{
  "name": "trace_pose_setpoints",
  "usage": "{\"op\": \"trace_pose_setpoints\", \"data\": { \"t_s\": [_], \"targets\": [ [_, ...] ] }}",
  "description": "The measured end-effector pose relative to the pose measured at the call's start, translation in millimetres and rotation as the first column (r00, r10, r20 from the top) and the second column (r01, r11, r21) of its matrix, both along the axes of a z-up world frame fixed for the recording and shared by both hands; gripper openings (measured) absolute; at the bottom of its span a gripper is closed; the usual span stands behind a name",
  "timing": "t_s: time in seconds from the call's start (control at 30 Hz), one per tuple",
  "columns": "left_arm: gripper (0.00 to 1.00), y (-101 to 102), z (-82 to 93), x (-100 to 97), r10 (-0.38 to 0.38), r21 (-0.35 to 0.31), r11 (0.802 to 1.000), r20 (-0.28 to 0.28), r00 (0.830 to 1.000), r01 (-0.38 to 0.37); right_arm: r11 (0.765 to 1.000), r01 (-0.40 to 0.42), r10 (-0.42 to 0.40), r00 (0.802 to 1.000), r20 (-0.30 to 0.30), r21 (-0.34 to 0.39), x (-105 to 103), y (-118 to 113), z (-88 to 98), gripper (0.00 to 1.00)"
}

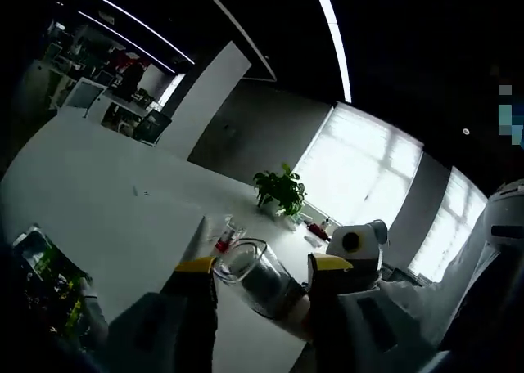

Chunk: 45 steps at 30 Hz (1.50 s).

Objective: Arrange the skincare products in the storage area until every visible bottle or jar stands upright without overlapping.

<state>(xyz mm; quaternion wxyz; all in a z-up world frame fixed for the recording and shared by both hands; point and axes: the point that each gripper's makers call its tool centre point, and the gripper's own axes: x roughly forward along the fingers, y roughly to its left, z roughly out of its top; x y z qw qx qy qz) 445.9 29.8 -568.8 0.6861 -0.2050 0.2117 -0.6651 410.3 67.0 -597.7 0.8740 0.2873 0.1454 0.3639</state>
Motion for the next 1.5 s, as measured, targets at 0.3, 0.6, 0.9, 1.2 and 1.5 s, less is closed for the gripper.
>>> {"op": "trace_pose_setpoints", "data": {
  "t_s": [0.3,0.6,0.9,1.2,1.5],
  "targets": [
    [0.31,-7.3,10.8,0.4,-0.002,-0.068,0.998,-0.047,0.999,-0.002,0.984,0.005,-0.004,1.000,-0.007,0.178,-0.7,-22.2,13.6,0.14],
    [0.24,-17.7,9.8,1.4,-0.038,-0.053,0.998,-0.057,0.998,0.035,0.999,0.023,-0.024,0.999,0.025,0.047,-0.6,-26.7,6.6,0.15],
    [0.21,-34.5,0.9,5.3,-0.024,-0.009,1.000,-0.008,1.000,0.024,0.991,0.114,-0.115,0.993,0.002,-0.075,6.4,-44.0,-10.3,0.17],
    [0.20,-55.5,-20.6,11.0,0.004,0.100,0.995,0.172,0.985,-0.021,0.858,0.279,-0.256,0.960,0.111,-0.431,16.5,-77.6,-35.6,0.19],
    [0.19,-73.7,-36.7,-4.6,-0.034,0.169,0.986,0.206,0.978,-0.001,0.680,0.324,-0.310,0.940,0.142,-0.657,18.1,-93.5,-61.3,0.19]
  ]
}}
